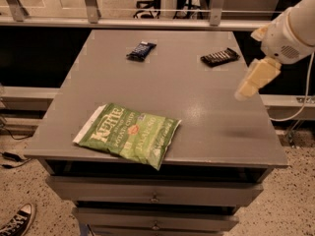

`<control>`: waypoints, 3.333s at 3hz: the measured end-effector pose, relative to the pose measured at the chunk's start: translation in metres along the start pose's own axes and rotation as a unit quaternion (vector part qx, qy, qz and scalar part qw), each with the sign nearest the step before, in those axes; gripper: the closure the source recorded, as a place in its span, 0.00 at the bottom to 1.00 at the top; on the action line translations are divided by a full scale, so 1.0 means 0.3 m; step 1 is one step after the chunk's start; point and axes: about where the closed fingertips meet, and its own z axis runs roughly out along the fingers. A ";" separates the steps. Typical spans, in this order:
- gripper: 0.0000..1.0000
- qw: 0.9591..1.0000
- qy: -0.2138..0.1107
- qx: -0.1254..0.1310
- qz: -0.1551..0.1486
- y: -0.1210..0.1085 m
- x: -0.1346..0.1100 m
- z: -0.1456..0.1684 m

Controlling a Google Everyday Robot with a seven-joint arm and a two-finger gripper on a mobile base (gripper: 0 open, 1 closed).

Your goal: Move rxbar chocolate near green jalapeno chip bag

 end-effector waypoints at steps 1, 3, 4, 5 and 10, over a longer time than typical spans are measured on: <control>0.00 0.997 -0.058 0.013 0.056 -0.143 -0.005 0.096; 0.00 0.987 -0.119 0.007 0.109 -0.262 -0.025 0.178; 0.00 0.985 -0.129 0.008 0.114 -0.264 -0.030 0.185; 0.00 0.974 -0.171 0.016 0.150 -0.320 -0.056 0.277; 0.03 0.936 -0.234 0.074 0.254 -0.604 0.135 0.538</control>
Offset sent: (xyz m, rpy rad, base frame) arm 0.1349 -0.0204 -0.0152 0.4677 -0.0605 -0.1700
